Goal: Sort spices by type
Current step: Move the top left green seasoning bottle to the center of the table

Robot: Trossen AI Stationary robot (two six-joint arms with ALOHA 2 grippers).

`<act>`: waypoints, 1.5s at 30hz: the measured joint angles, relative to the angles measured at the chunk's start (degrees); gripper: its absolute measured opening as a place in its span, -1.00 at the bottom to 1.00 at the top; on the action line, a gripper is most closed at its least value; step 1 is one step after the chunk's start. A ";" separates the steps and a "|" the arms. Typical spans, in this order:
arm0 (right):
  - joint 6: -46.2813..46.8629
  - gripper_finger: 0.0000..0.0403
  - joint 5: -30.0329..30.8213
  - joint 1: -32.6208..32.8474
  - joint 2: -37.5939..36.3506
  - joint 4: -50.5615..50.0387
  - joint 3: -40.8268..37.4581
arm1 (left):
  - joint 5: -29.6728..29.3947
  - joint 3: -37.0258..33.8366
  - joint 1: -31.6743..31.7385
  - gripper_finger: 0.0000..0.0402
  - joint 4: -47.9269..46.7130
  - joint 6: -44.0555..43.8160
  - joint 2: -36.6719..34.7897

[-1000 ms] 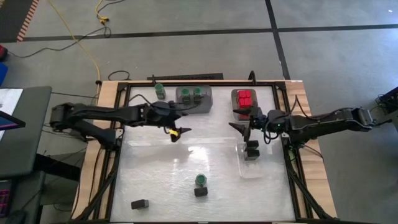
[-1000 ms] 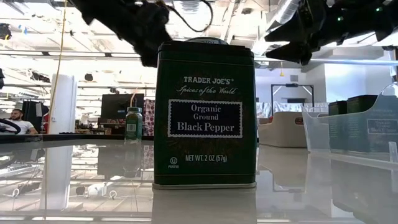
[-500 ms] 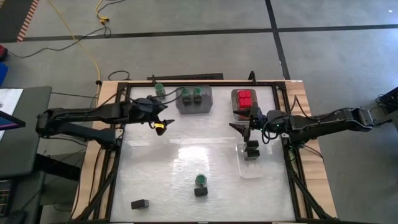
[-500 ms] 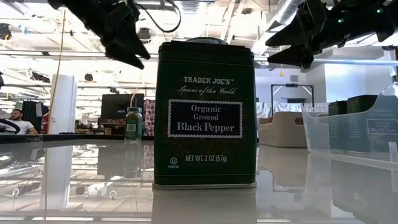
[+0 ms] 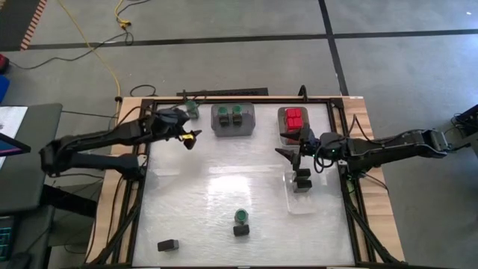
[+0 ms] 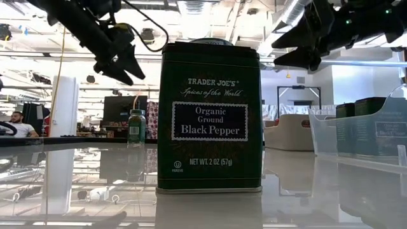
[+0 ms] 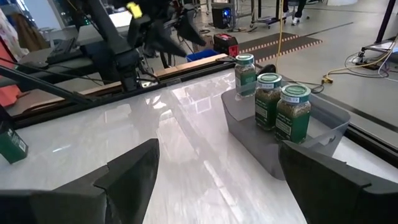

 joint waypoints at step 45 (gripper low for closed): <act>4.39 0.77 0.04 -0.04 0.02 -12.29 -0.04 | 15.38 37.27 31.29 0.63 -30.15 64.06 41.07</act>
